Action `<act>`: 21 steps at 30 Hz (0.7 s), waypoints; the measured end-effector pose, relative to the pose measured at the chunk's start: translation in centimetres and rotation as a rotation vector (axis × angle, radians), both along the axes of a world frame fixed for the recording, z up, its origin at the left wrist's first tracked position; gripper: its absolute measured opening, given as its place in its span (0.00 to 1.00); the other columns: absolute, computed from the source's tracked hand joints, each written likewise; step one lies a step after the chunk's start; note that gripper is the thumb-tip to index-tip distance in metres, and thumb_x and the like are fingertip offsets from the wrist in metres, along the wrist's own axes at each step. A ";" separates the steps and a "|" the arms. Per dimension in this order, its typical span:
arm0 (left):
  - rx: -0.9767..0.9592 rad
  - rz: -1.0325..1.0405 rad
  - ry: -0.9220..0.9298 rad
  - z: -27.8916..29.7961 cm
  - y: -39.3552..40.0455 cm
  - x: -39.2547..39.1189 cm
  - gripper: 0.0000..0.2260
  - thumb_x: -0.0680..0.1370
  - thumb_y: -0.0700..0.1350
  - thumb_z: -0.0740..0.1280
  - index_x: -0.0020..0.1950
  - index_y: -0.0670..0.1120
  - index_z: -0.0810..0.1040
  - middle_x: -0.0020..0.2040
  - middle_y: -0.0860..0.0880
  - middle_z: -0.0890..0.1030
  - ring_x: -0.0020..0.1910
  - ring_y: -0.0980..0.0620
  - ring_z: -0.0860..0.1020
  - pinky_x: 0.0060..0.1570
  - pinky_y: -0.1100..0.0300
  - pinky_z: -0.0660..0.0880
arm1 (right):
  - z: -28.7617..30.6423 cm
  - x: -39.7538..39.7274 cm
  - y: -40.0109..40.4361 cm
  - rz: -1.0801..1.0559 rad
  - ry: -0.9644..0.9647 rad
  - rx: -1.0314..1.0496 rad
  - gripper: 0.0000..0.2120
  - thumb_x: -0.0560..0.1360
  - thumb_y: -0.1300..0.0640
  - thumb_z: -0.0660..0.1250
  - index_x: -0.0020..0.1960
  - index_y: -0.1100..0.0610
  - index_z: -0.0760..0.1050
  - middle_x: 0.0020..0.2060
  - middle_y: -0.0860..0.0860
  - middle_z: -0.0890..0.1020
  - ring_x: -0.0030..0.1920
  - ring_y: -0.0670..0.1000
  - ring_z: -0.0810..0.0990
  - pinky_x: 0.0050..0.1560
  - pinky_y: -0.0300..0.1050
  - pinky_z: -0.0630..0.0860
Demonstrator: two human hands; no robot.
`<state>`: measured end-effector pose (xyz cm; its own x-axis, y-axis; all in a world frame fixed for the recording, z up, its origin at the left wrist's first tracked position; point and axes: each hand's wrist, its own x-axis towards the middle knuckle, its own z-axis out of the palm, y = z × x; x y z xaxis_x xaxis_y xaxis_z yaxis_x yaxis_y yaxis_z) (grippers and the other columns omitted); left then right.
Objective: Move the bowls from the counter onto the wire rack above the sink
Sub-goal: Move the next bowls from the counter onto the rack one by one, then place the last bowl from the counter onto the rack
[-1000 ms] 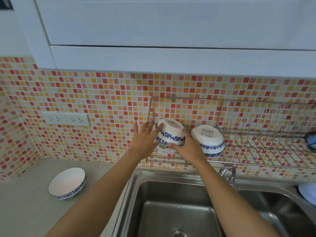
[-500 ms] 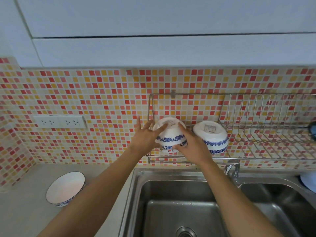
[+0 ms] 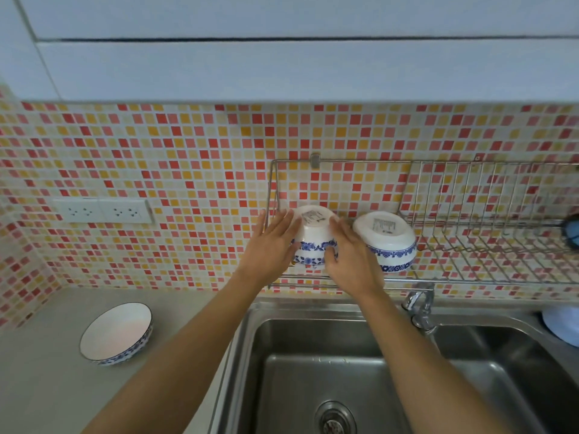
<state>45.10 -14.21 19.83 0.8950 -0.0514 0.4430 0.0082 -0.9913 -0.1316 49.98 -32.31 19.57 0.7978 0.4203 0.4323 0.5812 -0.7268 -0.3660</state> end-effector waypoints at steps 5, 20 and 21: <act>-0.042 0.023 0.037 0.0 -0.4 0.0 0.24 0.82 0.54 0.47 0.77 0.48 0.51 0.76 0.48 0.58 0.74 0.52 0.61 0.72 0.51 0.33 | 0.0 0.5 0.0 0.024 0.041 -0.099 0.28 0.83 0.50 0.49 0.80 0.55 0.46 0.79 0.53 0.53 0.78 0.52 0.55 0.71 0.51 0.64; -0.272 0.177 -0.045 -0.4 -0.1 -7.8 0.27 0.80 0.60 0.44 0.77 0.54 0.42 0.77 0.53 0.42 0.75 0.53 0.38 0.71 0.51 0.31 | -0.8 -1.6 -0.4 0.091 -0.154 0.220 0.32 0.79 0.41 0.55 0.76 0.58 0.60 0.76 0.57 0.63 0.77 0.58 0.58 0.72 0.64 0.63; -0.310 0.199 -0.059 -0.8 1.1 -9.4 0.27 0.80 0.60 0.45 0.77 0.54 0.43 0.77 0.54 0.43 0.75 0.54 0.39 0.71 0.51 0.32 | -1.3 -3.2 0.2 0.130 -0.166 0.308 0.31 0.78 0.42 0.55 0.76 0.57 0.61 0.76 0.57 0.62 0.77 0.58 0.57 0.70 0.66 0.64</act>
<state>35.66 -13.06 19.08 0.8466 0.2662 0.4609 0.2039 -0.9621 0.1811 46.76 -32.12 18.28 0.6548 0.3439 0.6731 0.7312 -0.5137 -0.4488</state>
